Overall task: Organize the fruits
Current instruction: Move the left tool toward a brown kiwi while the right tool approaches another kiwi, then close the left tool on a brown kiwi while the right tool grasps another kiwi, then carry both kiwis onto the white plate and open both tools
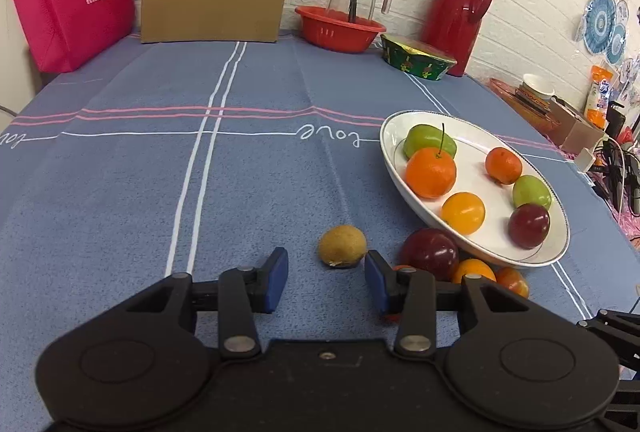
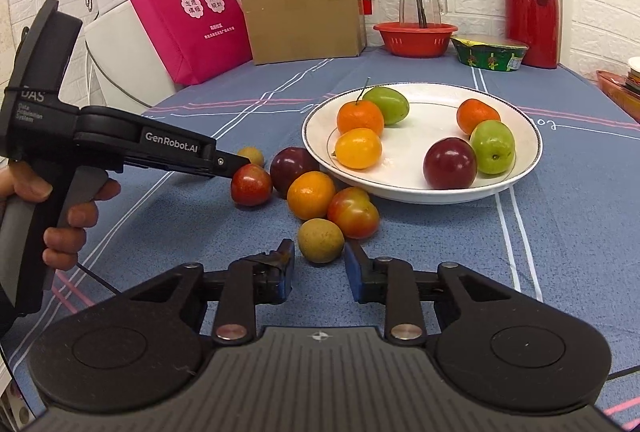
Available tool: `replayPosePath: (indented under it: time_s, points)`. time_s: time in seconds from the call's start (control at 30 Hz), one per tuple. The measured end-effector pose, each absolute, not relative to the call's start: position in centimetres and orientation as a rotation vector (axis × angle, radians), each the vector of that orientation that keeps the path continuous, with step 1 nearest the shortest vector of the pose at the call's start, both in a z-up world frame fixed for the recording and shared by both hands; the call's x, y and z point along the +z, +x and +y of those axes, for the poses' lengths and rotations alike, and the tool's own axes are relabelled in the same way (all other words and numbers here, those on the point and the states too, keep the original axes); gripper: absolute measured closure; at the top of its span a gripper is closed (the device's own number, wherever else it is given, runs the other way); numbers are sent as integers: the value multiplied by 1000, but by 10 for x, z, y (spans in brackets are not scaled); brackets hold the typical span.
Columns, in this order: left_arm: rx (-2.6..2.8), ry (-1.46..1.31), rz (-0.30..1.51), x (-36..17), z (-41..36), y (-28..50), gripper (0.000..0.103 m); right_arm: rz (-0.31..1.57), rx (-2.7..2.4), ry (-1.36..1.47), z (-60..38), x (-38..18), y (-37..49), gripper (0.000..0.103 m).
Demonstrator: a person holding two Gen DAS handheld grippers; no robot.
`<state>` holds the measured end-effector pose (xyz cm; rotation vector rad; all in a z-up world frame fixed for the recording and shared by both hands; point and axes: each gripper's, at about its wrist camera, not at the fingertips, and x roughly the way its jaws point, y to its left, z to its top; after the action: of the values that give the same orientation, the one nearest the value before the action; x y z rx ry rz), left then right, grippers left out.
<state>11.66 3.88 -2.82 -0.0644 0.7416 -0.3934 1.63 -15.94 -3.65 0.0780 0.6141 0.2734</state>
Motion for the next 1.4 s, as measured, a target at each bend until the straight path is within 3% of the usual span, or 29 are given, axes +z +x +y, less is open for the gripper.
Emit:
replayPosePath:
  time_s: [0.87,1.1,1.4]
  points:
    - [-427,4,687,-10,25,101,0,589,289,87,-159,-32,12,56]
    - [-521,47,613,17,-5,87,0,503,246,82,-173,-15,11,56]
    - [-600,84,641,7,-45,94,0,475,133,84,-200,-13,20,56]
